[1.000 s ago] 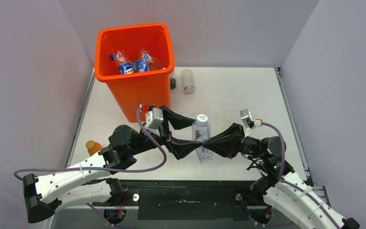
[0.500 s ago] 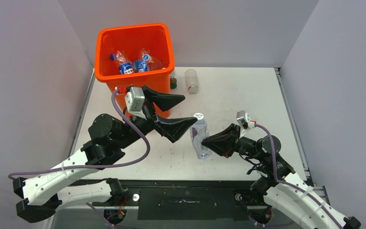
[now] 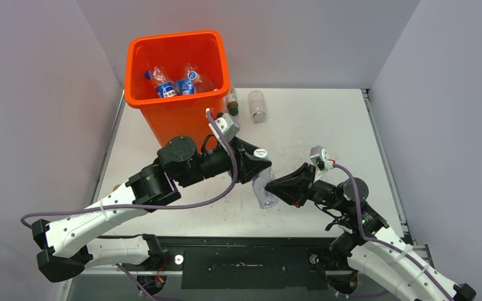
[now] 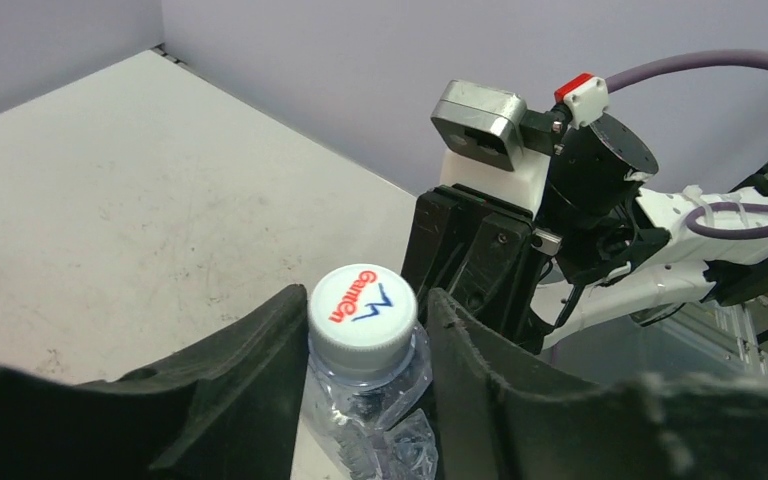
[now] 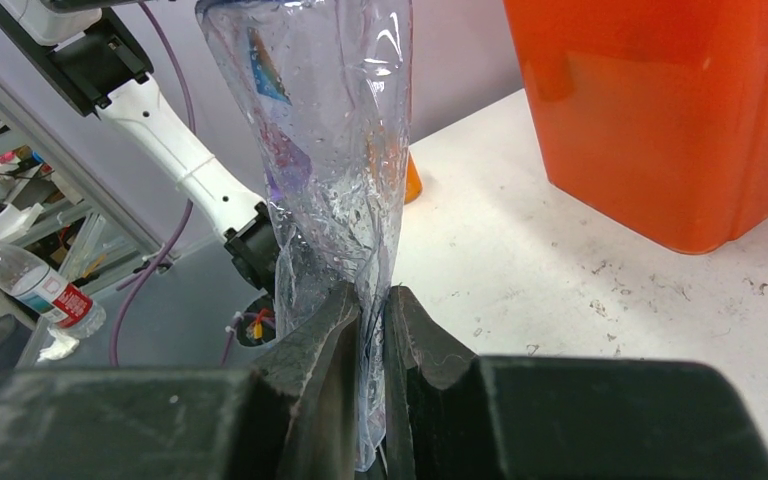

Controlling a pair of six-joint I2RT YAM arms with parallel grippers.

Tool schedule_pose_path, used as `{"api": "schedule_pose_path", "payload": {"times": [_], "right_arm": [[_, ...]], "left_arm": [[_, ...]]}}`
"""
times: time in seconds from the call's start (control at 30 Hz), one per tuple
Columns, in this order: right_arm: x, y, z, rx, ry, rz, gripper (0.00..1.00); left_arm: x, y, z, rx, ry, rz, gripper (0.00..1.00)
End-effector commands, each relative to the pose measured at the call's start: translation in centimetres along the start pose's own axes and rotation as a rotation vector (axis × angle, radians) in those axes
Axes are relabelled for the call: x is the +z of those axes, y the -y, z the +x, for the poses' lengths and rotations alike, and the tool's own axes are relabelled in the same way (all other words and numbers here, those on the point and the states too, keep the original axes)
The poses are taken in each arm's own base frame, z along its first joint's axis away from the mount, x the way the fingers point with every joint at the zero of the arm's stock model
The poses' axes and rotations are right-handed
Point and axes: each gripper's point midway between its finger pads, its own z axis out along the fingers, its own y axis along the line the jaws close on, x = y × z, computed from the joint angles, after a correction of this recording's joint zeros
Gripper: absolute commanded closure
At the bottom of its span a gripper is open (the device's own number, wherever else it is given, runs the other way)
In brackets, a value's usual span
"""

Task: Put the plastic bottles in the bin
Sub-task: Pick up the plastic bottle from the corner of the board, then place the plastic bottle in the trash bin.

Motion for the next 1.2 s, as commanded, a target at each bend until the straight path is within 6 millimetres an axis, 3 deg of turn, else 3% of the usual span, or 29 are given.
{"api": "schedule_pose_path", "payload": {"times": [0.0,0.07,0.17,0.23,0.3,0.33,0.37,0.47,0.6,0.7,0.8,0.97,1.17], "right_arm": [[0.2,-1.1,-2.3,-0.056,0.059,-0.023,0.95],[0.2,-1.1,-2.4,-0.058,0.06,-0.025,0.95],[0.2,-1.2,-2.3,-0.059,0.058,-0.025,0.95],[0.2,-1.0,-2.3,-0.049,0.058,-0.011,0.89],[0.1,-1.0,-2.4,-0.042,0.057,-0.007,0.35],[0.1,-1.1,-2.6,-0.04,0.058,-0.002,0.15],[-0.1,-1.1,-2.9,-0.044,0.063,0.008,0.06],[-0.8,-1.0,-4.2,-0.08,0.085,0.059,0.1],[-2.0,0.0,-5.6,-0.122,0.122,0.164,0.1],[-2.8,1.7,-5.1,-0.107,0.129,0.26,0.1],[-3.5,3.3,-4.9,-0.083,0.167,0.35,0.1],[-4.1,4.5,-4.2,-0.063,0.206,0.397,0.1],[-4.4,6.1,-3.4,-0.013,0.196,0.48,0.1]], "left_arm": [[-0.4,1.4,-2.5,0.003,0.044,0.045,0.61],[-0.3,1.4,-2.2,0.005,0.035,0.049,0.73],[-0.1,1.3,-2.1,0.005,0.034,0.046,1.0],[-0.2,1.3,-2.2,0.013,0.043,0.047,1.0],[-0.5,1.3,-3.0,0.023,0.071,0.038,1.0],[-0.8,1.1,-3.6,0.03,0.094,0.022,1.0],[-1.3,0.8,-4.5,0.043,0.124,0.002,1.0],[-3.7,-0.1,-8.4,0.115,0.241,-0.084,1.0],[-8.3,-1.2,-15.4,0.257,0.46,-0.227,1.0],[-12.2,-2.0,-21.2,0.403,0.637,-0.365,1.0],[-14.1,-3.6,-24.8,0.517,0.68,-0.532,1.0],[-14.4,-7.7,-27.4,0.639,0.702,-0.71,1.0],[-12.3,-18.0,-27.9,0.436,0.699,-0.759,1.0]]}}
